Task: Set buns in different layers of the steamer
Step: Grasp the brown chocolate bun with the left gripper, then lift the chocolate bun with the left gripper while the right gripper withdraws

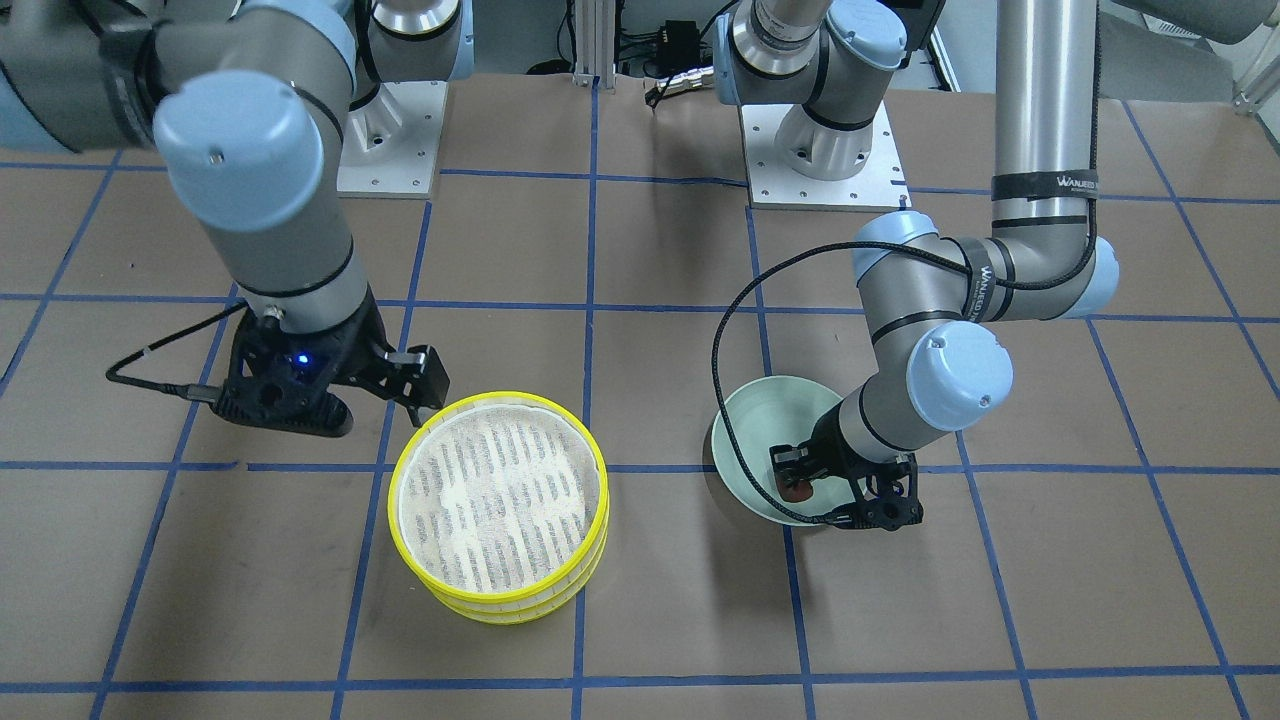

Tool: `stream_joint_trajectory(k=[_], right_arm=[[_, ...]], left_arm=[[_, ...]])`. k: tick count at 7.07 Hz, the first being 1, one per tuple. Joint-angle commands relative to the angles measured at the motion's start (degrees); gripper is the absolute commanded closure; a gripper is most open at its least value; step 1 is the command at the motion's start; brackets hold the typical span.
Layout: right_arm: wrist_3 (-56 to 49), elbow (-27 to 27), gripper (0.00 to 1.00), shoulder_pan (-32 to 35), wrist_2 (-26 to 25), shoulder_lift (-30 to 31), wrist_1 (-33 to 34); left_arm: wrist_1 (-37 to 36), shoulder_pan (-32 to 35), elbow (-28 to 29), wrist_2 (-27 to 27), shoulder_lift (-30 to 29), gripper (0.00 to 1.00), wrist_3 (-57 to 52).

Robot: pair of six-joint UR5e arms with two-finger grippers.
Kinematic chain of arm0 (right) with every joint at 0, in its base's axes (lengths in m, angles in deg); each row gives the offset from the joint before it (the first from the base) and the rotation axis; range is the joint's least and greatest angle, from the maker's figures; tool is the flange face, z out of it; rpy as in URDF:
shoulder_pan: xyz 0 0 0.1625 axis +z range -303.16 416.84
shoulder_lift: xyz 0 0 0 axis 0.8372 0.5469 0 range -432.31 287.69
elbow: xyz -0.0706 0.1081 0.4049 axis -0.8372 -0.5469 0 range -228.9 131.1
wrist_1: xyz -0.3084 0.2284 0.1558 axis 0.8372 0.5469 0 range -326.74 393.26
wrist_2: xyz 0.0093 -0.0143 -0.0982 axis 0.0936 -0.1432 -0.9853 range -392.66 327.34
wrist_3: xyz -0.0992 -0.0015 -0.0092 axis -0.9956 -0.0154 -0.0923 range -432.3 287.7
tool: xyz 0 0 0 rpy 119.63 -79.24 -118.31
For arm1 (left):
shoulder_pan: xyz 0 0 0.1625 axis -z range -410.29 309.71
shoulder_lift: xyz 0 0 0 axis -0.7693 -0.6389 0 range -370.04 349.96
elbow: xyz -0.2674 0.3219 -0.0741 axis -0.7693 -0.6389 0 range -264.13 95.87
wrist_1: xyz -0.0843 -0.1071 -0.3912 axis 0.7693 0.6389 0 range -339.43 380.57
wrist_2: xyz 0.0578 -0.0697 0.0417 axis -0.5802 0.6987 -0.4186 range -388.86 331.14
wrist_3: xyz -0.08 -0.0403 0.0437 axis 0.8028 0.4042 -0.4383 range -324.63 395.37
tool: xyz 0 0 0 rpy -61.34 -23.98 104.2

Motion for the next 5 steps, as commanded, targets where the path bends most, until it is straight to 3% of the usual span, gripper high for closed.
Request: stream_joint_trajectory(k=[1, 3, 5], right_arm=[[-1.7, -7.5, 0.0, -0.6, 2.5, 6.1, -18.4], [-5.2, -7.4, 0.0, -1.1, 4.4, 9.5, -18.7], [-5.1, -7.1, 0.0, -1.0, 4.2, 9.8, -18.5]], left_arm=[[0.7, 0.7, 2.9, 0.0, 4.1, 0.99, -0.9], [12.7, 4.5, 12.6, -0.2, 7.4, 0.99, 2.7], [16.8, 8.9, 19.3, -0.5, 7.1, 0.99, 10.3]])
